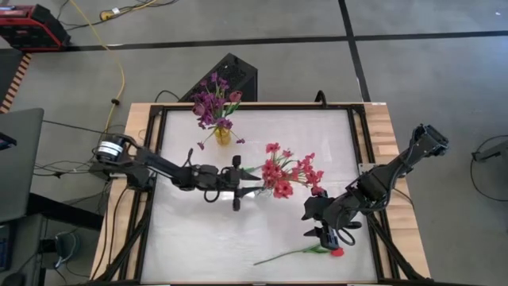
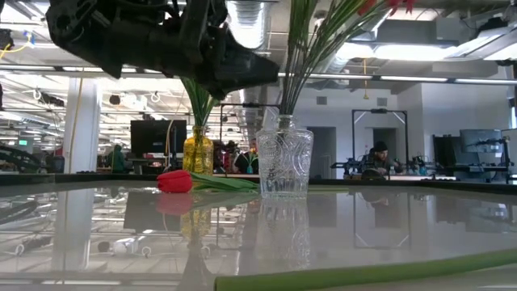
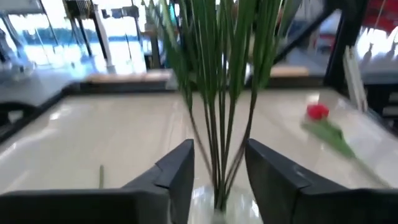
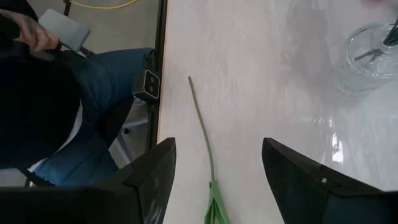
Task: Sort flowers into vase by color
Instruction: Put the top red flower into the transparent vase
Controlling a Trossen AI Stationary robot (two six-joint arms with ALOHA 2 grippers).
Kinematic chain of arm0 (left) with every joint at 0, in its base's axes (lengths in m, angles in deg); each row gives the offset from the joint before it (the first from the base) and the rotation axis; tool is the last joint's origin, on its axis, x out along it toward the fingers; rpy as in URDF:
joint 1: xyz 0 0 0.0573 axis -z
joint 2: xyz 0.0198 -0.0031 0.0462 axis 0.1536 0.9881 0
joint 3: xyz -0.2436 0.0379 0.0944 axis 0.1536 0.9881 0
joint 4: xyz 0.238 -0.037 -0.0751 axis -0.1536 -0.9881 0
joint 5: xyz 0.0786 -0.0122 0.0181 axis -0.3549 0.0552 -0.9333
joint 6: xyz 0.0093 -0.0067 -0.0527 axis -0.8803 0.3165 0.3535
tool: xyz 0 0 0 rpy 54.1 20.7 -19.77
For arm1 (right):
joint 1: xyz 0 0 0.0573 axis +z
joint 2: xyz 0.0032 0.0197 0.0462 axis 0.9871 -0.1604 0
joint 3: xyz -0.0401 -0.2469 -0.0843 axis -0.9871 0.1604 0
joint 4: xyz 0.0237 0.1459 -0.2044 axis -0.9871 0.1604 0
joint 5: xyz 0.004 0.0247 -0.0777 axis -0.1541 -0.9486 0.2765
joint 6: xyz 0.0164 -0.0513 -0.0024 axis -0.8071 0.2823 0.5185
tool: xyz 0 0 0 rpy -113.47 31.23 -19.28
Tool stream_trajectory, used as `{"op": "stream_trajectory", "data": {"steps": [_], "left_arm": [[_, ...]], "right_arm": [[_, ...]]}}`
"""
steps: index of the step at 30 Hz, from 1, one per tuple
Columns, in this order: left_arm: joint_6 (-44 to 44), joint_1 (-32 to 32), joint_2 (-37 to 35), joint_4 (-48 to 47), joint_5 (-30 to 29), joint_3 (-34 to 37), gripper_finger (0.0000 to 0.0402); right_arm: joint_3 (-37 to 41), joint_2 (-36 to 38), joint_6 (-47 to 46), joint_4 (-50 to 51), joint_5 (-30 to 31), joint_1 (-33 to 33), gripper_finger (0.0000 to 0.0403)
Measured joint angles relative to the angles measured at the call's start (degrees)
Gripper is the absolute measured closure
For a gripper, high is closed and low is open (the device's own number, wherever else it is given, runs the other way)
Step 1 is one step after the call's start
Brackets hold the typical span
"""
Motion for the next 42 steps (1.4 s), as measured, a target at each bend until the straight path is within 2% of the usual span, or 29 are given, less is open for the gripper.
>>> {"op": "stream_trajectory", "data": {"steps": [4,7,10,18,21,36,39,42], "left_arm": [[0.2,0.0,-5.0,-11.8,-1.2,0.0,0.0251],[1.2,-0.1,-8.6,-20.0,-5.7,0.0,0.0248],[2.2,-0.9,-9.0,-25.7,-8.9,0.0,0.0248],[3.9,-6.8,-1.0,-26.6,-8.8,-0.5,0.0248],[3.7,-8.6,2.0,-26.7,-7.0,-1.3,0.0248],[2.2,-10.2,9.6,-30.0,-4.2,-5.1,0.0248],[2.2,-10.6,10.3,-32.0,-1.5,-5.9,0.0250],[3.2,-10.1,9.8,-37.4,-1.5,-7.4,0.0270]], "right_arm": [[0.0,0.0,0.0,0.0,0.0,0.0,0.0137],[0.0,0.0,0.0,0.0,0.0,0.0,0.0137],[0.0,0.0,0.0,0.2,0.0,0.0,0.0137],[0.0,0.0,0.0,0.2,0.0,0.0,0.0137],[0.0,0.0,0.0,0.2,0.0,0.0,0.0137],[0.0,0.0,-1.0,1.3,-0.2,0.0,0.0137],[0.0,0.0,-4.2,1.5,-3.5,0.1,0.0137],[0.0,0.0,-7.7,1.6,-7.2,0.3,0.0137]]}}
